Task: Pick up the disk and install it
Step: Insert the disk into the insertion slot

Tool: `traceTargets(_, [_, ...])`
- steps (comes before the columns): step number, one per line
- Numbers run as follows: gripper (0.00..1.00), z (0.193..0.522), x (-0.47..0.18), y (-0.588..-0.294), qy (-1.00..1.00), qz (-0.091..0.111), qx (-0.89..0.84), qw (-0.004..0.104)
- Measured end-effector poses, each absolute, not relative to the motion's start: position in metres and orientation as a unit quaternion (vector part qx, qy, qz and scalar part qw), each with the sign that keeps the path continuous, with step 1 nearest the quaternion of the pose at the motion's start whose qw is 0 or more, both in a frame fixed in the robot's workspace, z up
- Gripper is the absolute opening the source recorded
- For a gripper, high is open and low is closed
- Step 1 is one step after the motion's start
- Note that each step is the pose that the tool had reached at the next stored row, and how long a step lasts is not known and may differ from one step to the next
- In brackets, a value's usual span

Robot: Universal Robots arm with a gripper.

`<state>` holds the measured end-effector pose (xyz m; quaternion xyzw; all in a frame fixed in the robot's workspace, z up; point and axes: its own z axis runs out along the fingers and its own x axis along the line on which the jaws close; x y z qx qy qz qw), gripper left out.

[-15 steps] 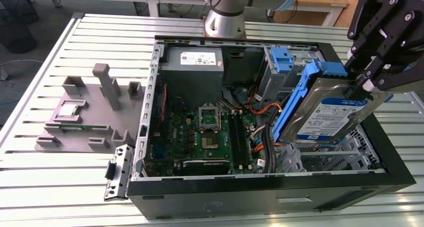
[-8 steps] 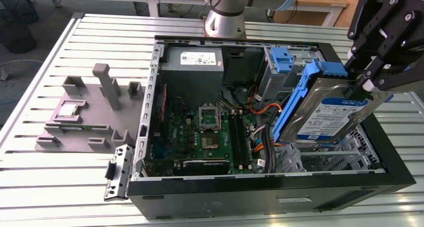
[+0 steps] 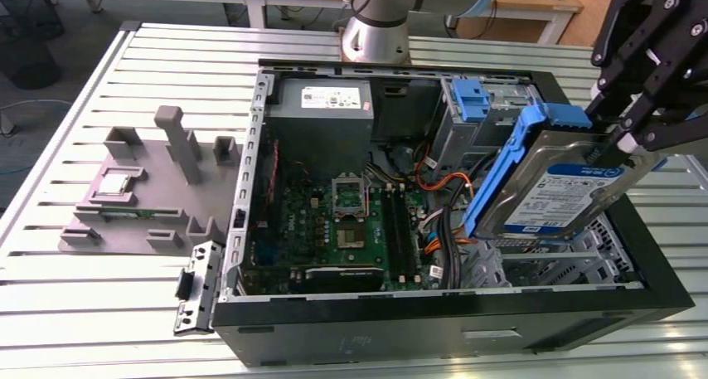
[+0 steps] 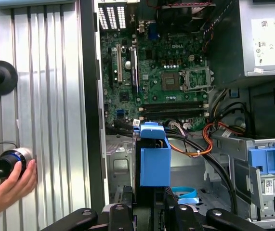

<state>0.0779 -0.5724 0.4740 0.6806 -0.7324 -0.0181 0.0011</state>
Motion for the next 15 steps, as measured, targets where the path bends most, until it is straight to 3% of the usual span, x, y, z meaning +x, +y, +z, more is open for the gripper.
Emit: traceTargets(15, [0.35, 0.4737, 0.0844, -0.5724, -0.732, -0.018, 0.681, 0.001])
